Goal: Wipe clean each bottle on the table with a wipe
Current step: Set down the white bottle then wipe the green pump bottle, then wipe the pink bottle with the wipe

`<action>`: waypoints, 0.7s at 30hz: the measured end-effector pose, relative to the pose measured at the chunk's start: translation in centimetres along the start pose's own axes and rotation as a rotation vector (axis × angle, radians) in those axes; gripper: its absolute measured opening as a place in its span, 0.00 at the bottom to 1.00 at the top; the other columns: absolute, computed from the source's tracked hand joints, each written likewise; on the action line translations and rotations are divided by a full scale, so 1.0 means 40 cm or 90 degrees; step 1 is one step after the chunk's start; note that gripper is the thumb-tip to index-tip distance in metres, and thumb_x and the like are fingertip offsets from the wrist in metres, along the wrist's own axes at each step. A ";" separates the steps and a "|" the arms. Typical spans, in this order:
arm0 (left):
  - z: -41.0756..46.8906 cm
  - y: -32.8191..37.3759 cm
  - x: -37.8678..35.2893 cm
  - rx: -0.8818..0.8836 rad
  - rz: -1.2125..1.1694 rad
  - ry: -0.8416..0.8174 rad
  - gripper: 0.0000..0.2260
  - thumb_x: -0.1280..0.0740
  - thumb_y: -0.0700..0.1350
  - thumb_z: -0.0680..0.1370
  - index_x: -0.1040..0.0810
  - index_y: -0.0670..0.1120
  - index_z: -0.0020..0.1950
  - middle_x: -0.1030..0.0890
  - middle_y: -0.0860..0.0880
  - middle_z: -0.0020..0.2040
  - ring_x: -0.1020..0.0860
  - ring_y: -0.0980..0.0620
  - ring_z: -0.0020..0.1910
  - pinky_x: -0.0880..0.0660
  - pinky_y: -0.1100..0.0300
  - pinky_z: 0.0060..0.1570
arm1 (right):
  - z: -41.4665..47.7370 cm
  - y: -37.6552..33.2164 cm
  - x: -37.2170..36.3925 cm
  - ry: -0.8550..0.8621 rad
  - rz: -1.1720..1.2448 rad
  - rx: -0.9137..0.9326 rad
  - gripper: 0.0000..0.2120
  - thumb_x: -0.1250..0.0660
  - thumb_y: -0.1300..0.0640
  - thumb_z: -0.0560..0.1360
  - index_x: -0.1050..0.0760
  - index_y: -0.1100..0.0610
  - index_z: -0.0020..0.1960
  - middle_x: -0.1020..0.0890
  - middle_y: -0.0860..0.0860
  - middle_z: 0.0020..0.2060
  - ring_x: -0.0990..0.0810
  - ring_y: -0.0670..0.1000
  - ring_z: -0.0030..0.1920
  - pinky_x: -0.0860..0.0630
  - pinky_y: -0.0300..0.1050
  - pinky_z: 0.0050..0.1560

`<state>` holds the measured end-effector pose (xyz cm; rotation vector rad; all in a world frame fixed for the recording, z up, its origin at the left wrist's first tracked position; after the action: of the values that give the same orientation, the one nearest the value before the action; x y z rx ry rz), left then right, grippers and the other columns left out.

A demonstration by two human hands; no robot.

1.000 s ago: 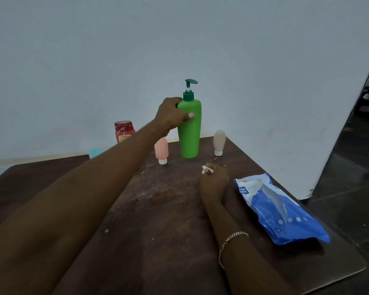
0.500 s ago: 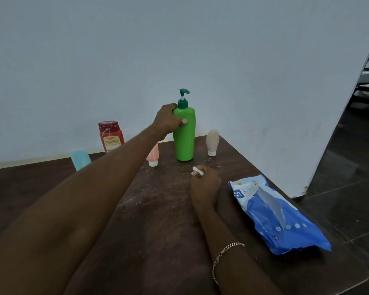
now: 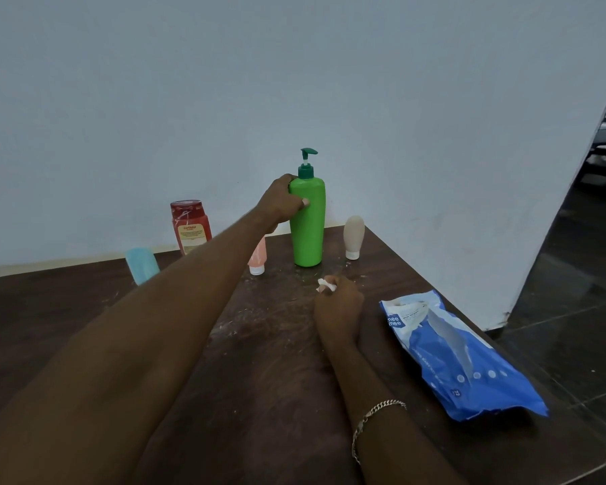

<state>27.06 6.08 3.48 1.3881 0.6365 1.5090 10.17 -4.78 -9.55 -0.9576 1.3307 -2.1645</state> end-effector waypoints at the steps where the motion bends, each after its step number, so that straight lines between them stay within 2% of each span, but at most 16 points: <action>1: -0.003 -0.003 0.003 0.007 0.002 0.006 0.26 0.27 0.36 0.74 0.30 0.42 0.71 0.22 0.42 0.64 0.22 0.43 0.62 0.23 0.49 0.60 | 0.000 0.000 0.000 0.002 0.005 0.000 0.10 0.33 0.64 0.74 0.17 0.60 0.53 0.16 0.54 0.47 0.17 0.52 0.47 0.24 0.41 0.46; 4: -0.044 0.004 0.023 0.018 0.006 0.052 0.40 0.23 0.40 0.72 0.40 0.43 0.79 0.29 0.41 0.73 0.27 0.44 0.69 0.28 0.51 0.67 | -0.004 -0.004 0.005 0.008 0.010 0.001 0.09 0.33 0.64 0.74 0.17 0.60 0.52 0.16 0.55 0.47 0.18 0.52 0.47 0.26 0.40 0.45; 6: -0.102 0.020 0.045 -0.015 0.040 0.105 0.44 0.23 0.45 0.73 0.45 0.42 0.81 0.33 0.41 0.76 0.32 0.46 0.74 0.34 0.55 0.69 | -0.005 -0.005 0.008 0.006 0.012 -0.004 0.09 0.33 0.64 0.74 0.17 0.60 0.52 0.16 0.54 0.47 0.18 0.53 0.47 0.28 0.39 0.44; 8: -0.177 0.024 0.067 -0.064 0.064 0.160 0.44 0.24 0.50 0.74 0.45 0.43 0.81 0.33 0.42 0.77 0.33 0.47 0.75 0.36 0.57 0.70 | -0.005 -0.003 0.010 0.003 0.020 -0.013 0.09 0.33 0.64 0.74 0.18 0.60 0.52 0.16 0.54 0.47 0.18 0.51 0.46 0.30 0.38 0.43; 12: -0.325 -0.050 0.093 -0.080 0.060 0.251 0.39 0.25 0.52 0.75 0.40 0.45 0.80 0.28 0.44 0.74 0.28 0.47 0.71 0.29 0.54 0.67 | -0.005 -0.003 0.007 0.000 0.018 -0.007 0.10 0.34 0.64 0.74 0.17 0.59 0.52 0.16 0.54 0.46 0.20 0.49 0.45 0.35 0.33 0.41; 15: -0.408 -0.125 0.098 -0.037 0.084 0.299 0.36 0.25 0.49 0.76 0.37 0.43 0.79 0.22 0.43 0.67 0.23 0.46 0.64 0.26 0.64 0.51 | -0.004 -0.006 0.005 0.005 0.023 0.015 0.09 0.33 0.64 0.72 0.17 0.57 0.49 0.16 0.53 0.45 0.20 0.49 0.43 0.37 0.32 0.39; 17: -0.426 -0.182 0.093 0.014 0.089 0.307 0.35 0.25 0.48 0.75 0.36 0.41 0.78 0.21 0.43 0.64 0.22 0.46 0.61 0.28 0.66 0.45 | -0.004 -0.008 0.003 0.006 0.037 0.033 0.10 0.33 0.63 0.71 0.16 0.55 0.50 0.15 0.52 0.45 0.19 0.51 0.45 0.32 0.36 0.43; 19: -0.420 -0.231 0.085 0.063 0.102 0.312 0.36 0.24 0.50 0.74 0.35 0.41 0.77 0.20 0.43 0.62 0.22 0.48 0.56 0.27 0.60 0.46 | -0.004 -0.008 0.002 0.005 0.058 0.034 0.12 0.31 0.62 0.71 0.16 0.53 0.53 0.15 0.50 0.46 0.18 0.49 0.48 0.27 0.39 0.49; 21: -0.402 -0.261 0.075 0.101 0.133 0.312 0.34 0.24 0.50 0.73 0.33 0.39 0.74 0.20 0.43 0.60 0.25 0.51 0.50 0.29 0.58 0.46 | -0.004 -0.007 -0.001 -0.003 0.065 0.041 0.13 0.29 0.60 0.71 0.17 0.53 0.54 0.15 0.48 0.47 0.18 0.47 0.49 0.25 0.40 0.52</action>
<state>15.13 16.57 -7.69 1.2312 0.9501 2.0315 10.10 -4.53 -9.35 -0.8512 1.2712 -2.1137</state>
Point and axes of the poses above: each hand's wrist, its own z-axis towards the middle knuckle, its own x-axis out of the back of the hand, y = z × x, the point moved 6 cm from there along z, towards the middle knuckle
